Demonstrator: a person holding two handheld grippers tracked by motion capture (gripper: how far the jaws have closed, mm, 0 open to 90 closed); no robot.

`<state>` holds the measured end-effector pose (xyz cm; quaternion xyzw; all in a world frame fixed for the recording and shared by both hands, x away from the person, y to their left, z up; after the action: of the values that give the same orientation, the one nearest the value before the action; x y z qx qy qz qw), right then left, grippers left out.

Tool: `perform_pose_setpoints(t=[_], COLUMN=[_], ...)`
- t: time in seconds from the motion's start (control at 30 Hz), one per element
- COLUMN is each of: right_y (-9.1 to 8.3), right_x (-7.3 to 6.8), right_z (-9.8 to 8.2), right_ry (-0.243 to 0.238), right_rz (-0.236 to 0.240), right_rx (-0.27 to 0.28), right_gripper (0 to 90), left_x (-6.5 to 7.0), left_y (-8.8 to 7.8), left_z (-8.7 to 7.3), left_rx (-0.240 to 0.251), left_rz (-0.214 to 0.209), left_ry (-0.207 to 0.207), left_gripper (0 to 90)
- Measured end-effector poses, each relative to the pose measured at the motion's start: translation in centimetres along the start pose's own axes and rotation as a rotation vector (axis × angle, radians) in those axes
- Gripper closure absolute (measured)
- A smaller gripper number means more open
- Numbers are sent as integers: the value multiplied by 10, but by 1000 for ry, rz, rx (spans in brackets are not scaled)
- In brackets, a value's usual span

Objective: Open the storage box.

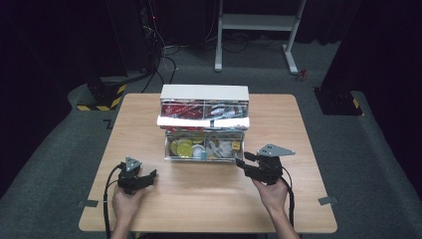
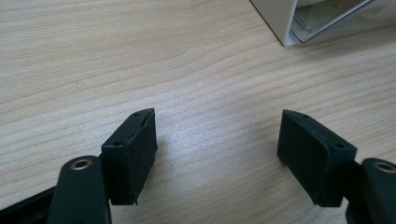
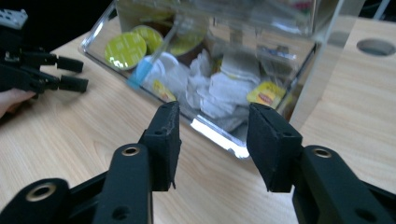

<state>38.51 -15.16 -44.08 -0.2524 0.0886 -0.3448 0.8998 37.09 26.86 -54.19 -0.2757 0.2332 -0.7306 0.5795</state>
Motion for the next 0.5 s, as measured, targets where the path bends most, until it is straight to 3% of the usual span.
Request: perform_pose_setpoints(t=[0.23, 0.37, 0.5], right_y=[1, -1, -2], right_x=[-1, -6, -11], right_z=[7, 9, 16], right_ry=[13, -21, -49], right_rz=[43, -20, -28], right_rx=[11, 23, 28], right_gripper=[472, 444, 412], left_x=[0, 0, 0], left_y=[0, 0, 0], left_z=[0, 0, 0], left_rx=[0, 1, 1], left_rz=[0, 1, 1], left_ry=[0, 0, 0], left_gripper=[286, 286, 286])
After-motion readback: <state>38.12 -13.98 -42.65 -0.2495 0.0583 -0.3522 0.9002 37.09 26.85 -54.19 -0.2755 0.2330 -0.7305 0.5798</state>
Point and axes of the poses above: each handheld gripper's, and its own axes: y roughly forward along the jaws, z roughly out of its top, x roughly to its right, the point moved 2 cm from there along y, roughly forward along the jaws, and after that the axes turned 10 degrees about -y, right-handed, at the moved point
